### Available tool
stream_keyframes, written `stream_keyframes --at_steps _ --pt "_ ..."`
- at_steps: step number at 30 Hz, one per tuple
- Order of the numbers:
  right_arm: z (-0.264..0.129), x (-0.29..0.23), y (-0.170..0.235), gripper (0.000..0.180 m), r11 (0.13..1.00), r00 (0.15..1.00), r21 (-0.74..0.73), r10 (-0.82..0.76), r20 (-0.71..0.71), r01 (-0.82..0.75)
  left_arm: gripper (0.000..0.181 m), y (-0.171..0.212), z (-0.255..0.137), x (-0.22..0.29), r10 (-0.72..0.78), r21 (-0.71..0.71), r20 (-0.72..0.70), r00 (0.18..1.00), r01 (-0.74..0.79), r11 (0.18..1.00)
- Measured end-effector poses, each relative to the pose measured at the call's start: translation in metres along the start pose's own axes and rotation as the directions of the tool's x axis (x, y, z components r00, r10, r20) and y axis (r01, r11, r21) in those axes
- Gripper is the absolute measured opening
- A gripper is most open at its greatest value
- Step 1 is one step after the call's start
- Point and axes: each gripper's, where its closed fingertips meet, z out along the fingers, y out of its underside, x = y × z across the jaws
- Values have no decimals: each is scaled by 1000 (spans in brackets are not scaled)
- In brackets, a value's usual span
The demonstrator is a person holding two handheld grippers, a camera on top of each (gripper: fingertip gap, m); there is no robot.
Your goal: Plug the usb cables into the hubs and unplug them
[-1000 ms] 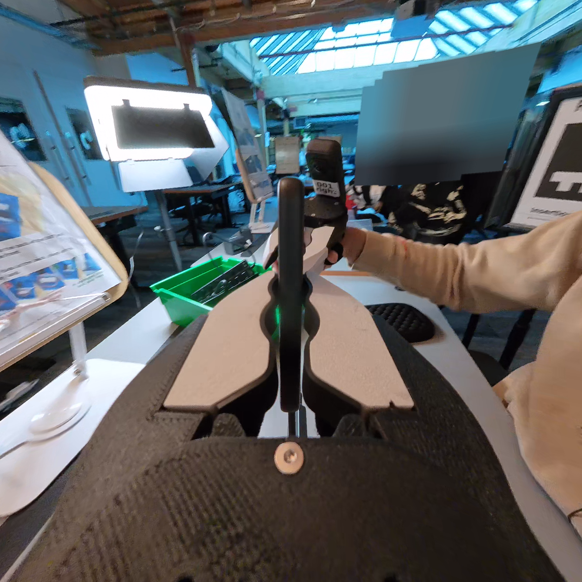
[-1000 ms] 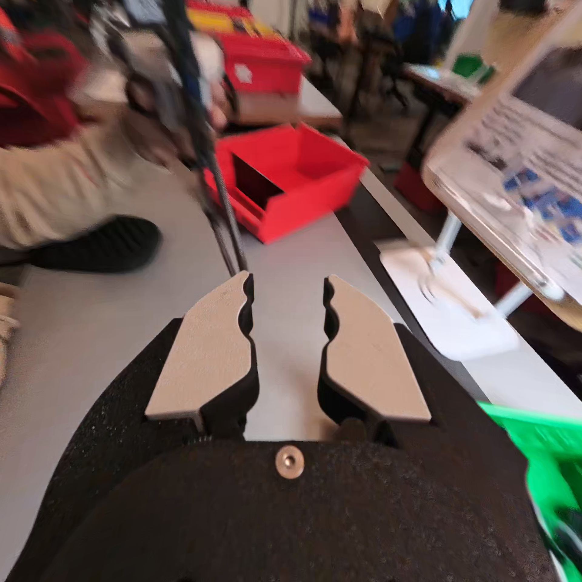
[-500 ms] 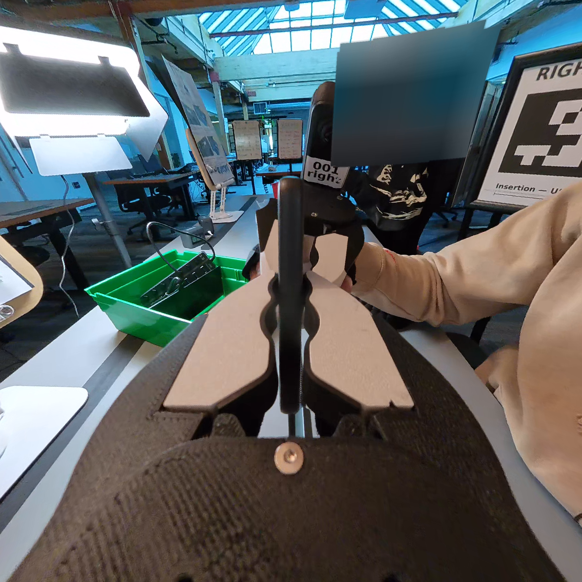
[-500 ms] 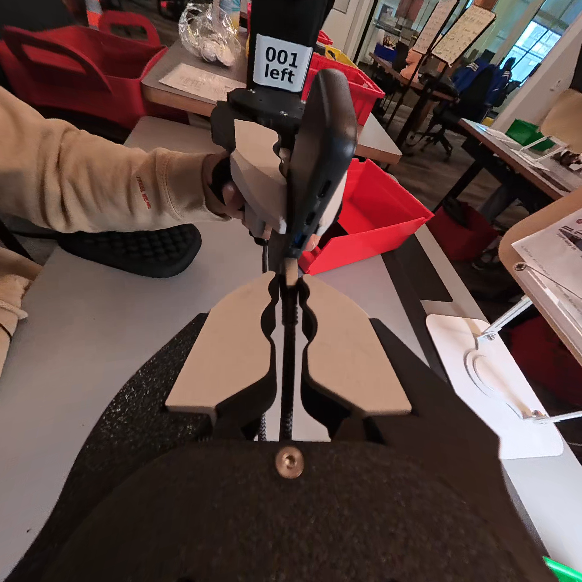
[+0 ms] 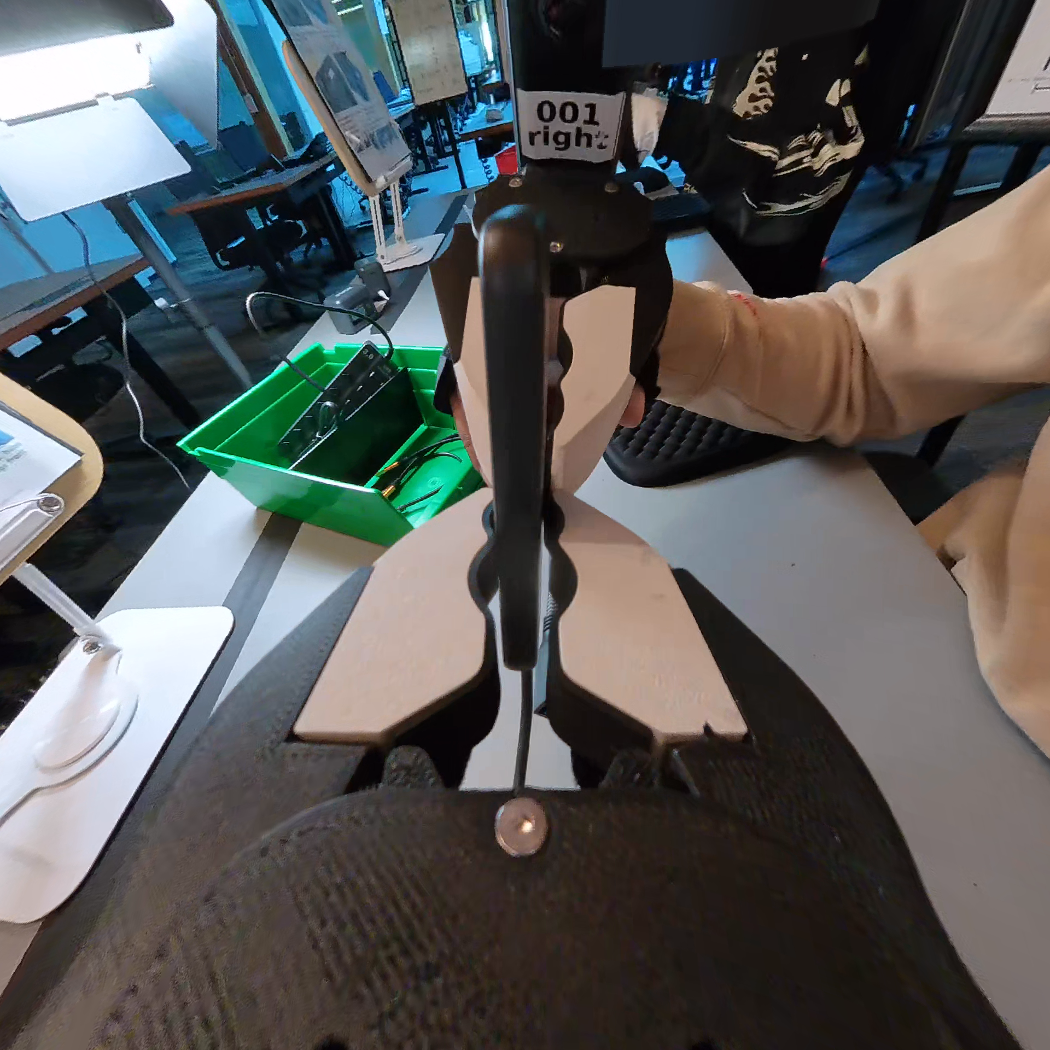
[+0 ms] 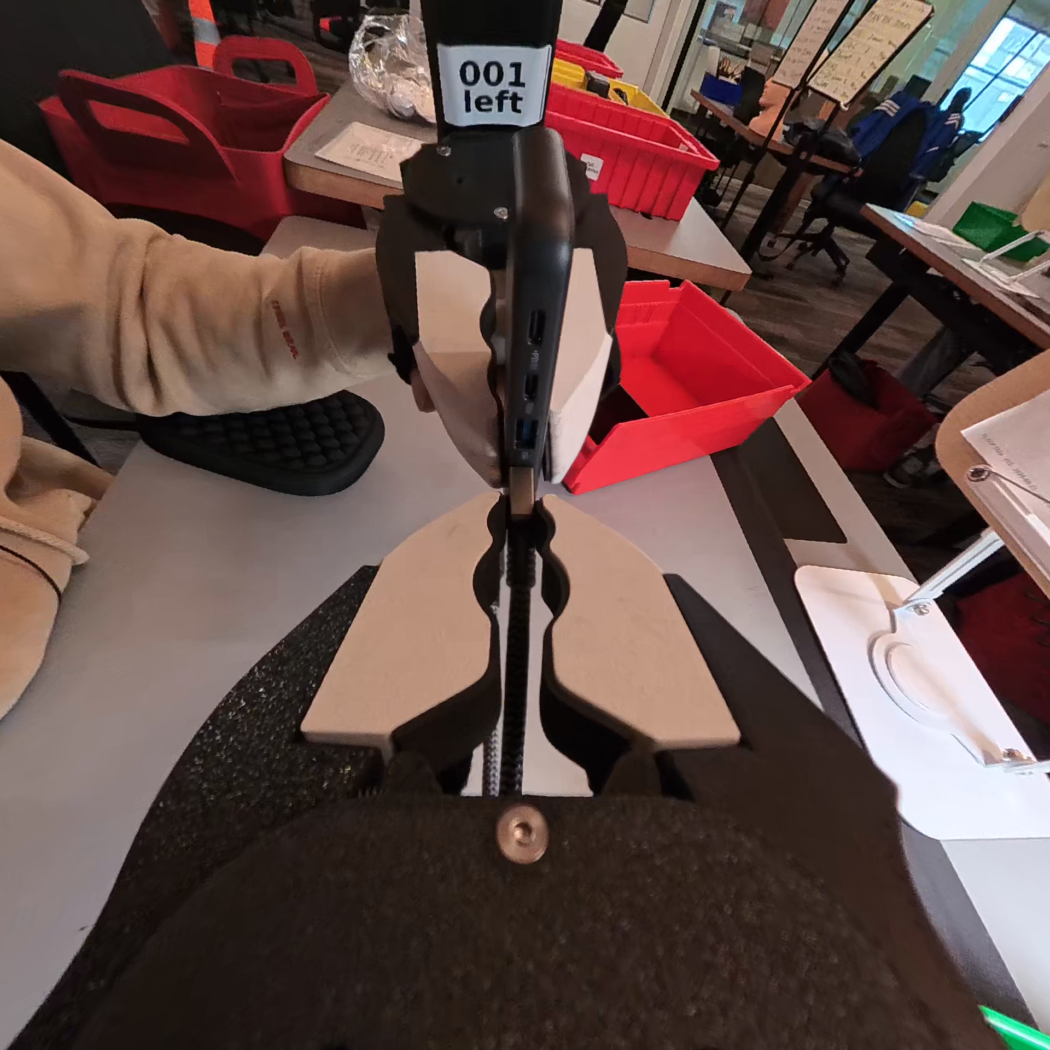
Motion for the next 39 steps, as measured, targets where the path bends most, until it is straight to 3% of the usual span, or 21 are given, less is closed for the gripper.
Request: stream_keyframes --at_steps 14,15,17,19,26,32,39 --pt "-4 6 5 9 1000 1000 -26 -15 -6 15 12 1 -7 -7 -46 -15 -17 999 45 999" --pt "-15 15 14 9 998 998 -67 -24 -52 21 13 -4 -22 -17 -64 23 28 998 63 998" --pt "-47 26 19 8 999 995 3 51 -82 -51 12 -19 -72 -35 -103 132 78 992 92 987" --pt "-64 30 21 9 998 991 24 65 -113 -63 12 -22 -101 -39 -64 125 138 988 47 991" --pt "-81 41 12 9 997 984 32 68 -167 -64 12 -30 -112 -45 -91 165 176 980 62 984" --pt "-114 72 29 8 987 955 -131 48 -291 -90 12 -29 -109 -47 -109 166 183 977 78 983" --pt "-153 133 103 9 894 905 -386 49 -422 -229 12 -29 -100 -45 -105 152 175 979 79 985"
